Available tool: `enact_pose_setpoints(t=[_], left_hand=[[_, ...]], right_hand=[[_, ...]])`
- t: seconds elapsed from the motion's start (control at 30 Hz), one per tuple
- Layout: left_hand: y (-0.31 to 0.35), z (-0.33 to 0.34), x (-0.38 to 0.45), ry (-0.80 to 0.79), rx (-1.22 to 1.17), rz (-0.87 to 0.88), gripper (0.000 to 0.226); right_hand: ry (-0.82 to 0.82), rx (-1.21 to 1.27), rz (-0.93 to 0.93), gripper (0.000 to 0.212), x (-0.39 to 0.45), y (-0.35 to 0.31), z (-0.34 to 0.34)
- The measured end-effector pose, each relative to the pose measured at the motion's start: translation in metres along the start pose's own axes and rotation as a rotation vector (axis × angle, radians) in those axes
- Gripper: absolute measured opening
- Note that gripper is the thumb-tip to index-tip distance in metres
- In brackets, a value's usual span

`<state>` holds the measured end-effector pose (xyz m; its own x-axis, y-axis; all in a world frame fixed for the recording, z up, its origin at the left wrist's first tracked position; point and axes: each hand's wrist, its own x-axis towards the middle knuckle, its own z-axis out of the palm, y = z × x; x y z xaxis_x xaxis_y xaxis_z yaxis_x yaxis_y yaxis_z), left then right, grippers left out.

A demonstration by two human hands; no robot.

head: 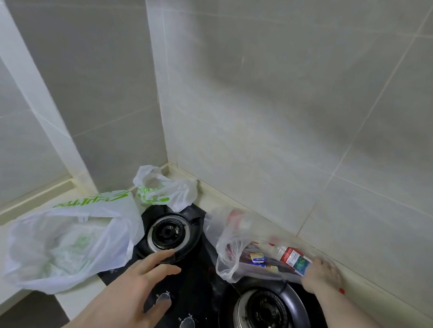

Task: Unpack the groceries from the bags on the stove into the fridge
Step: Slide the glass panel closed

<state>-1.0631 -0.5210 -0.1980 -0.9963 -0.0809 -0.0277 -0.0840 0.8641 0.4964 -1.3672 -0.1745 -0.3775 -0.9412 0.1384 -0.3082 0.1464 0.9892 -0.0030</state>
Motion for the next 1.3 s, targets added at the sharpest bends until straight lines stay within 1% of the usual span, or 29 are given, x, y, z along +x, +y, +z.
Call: enact_pose_setpoints(t=[0.1, 0.13, 0.23, 0.33, 0.4, 0.47, 0.53, 0.63, 0.7, 0.77, 0.87, 0.93, 1.03, 1.1, 1.17, 1.23, 1.3], left_hand=[[-0.002, 0.002, 0.004, -0.02, 0.006, 0.003, 0.06], [-0.002, 0.002, 0.006, -0.032, 0.013, 0.006, 0.059], [-0.001, 0.002, 0.008, -0.046, 0.026, 0.017, 0.059], [0.006, 0.002, 0.011, -0.059, 0.024, 0.046, 0.051], [0.011, 0.003, 0.014, -0.067, 0.018, 0.072, 0.047], [0.016, 0.007, 0.019, -0.068, -0.002, 0.113, 0.048], [0.02, 0.013, 0.024, -0.065, -0.026, 0.153, 0.048], [0.028, 0.025, 0.031, -0.079, -0.062, 0.219, 0.049], [0.033, 0.031, 0.035, -0.1, -0.069, 0.265, 0.05], [0.037, 0.032, 0.039, -0.118, -0.081, 0.291, 0.05], [0.039, 0.031, 0.049, -0.124, -0.114, 0.306, 0.052], [0.042, 0.032, 0.06, -0.108, -0.118, 0.316, 0.058], [0.049, 0.044, 0.083, -0.079, -0.079, 0.336, 0.075], [0.052, 0.056, 0.099, -0.082, -0.001, 0.325, 0.087], [0.052, 0.066, 0.114, -0.102, 0.102, 0.304, 0.094], [0.05, 0.072, 0.123, -0.147, 0.166, 0.271, 0.09], [0.047, 0.071, 0.124, -0.167, 0.183, 0.259, 0.078]], right_hand=[[-0.015, -0.038, 0.004, 0.078, -0.002, 0.004, -0.001], [-0.019, -0.036, -0.004, 0.078, -0.003, 0.005, -0.002], [-0.008, -0.011, -0.07, 0.066, -0.01, 0.008, -0.007], [-0.057, -0.007, -0.127, 0.069, -0.024, 0.01, -0.024], [-0.076, 0.018, -0.174, 0.062, -0.032, 0.012, -0.039], [-0.059, 0.042, -0.231, 0.054, -0.039, 0.015, -0.05], [-0.048, 0.062, -0.271, 0.056, -0.048, 0.017, -0.056], [-0.06, 0.234, -0.269, 0.059, -0.059, 0.016, -0.051], [-0.052, 0.352, -0.284, 0.054, -0.068, 0.018, -0.049], [-0.015, 0.449, -0.327, 0.05, -0.077, 0.02, -0.048], [0.058, 0.605, -0.418, 0.056, -0.091, 0.027, -0.047], [0.121, 0.609, -0.501, 0.057, -0.095, 0.03, -0.046], [0.225, 0.526, -0.62, 0.055, -0.108, 0.025, -0.053], [0.224, 0.465, -0.685, 0.055, -0.122, 0.016, -0.062], [0.193, 0.428, -0.742, 0.057, -0.134, 0.01, -0.068], [0.161, 0.421, -0.787, 0.068, -0.147, 0.005, -0.075], [0.166, 0.414, -0.801, 0.071, -0.157, 0.0, -0.077]])
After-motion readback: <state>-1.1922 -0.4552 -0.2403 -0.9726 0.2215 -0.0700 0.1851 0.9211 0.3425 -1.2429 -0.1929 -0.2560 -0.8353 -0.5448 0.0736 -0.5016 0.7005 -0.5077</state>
